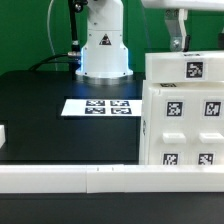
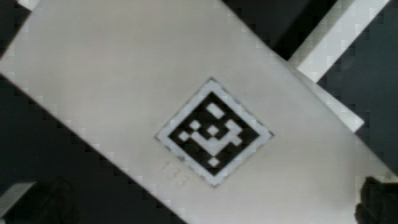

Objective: Assemble cabinet

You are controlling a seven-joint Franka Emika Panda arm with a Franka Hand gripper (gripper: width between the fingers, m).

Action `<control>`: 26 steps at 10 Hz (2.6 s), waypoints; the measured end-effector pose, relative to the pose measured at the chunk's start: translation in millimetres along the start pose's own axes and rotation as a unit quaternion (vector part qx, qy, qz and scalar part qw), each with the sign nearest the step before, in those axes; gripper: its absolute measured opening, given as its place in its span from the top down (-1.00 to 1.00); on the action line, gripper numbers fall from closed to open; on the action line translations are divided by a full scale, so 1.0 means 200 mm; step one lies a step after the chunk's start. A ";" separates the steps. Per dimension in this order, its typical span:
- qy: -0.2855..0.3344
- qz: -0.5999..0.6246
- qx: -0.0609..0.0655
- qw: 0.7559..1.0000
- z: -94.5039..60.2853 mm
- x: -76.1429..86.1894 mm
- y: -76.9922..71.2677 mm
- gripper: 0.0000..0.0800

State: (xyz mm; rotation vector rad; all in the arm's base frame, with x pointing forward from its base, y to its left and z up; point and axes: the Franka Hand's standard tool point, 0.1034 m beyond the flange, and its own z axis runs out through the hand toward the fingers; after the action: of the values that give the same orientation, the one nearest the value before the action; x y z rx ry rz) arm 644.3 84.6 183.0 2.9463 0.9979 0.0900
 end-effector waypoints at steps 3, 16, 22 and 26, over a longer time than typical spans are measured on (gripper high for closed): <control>-0.037 -0.195 0.002 0.980 0.01 -0.04 0.01 -0.99; -0.057 -0.231 0.007 0.971 0.11 -0.09 0.00 -0.67; -0.045 0.109 -0.019 0.993 0.11 -0.08 -0.02 -0.39; -0.066 0.425 -0.006 0.903 0.11 -0.06 -0.01 -0.39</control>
Offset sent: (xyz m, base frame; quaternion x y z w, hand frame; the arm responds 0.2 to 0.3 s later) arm -0.0146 0.0172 -0.0073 0.1049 -0.0360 -0.4095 0.9055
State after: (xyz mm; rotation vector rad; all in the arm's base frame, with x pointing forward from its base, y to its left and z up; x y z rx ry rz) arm 635.4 77.8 160.3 3.0650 -0.3525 -0.0881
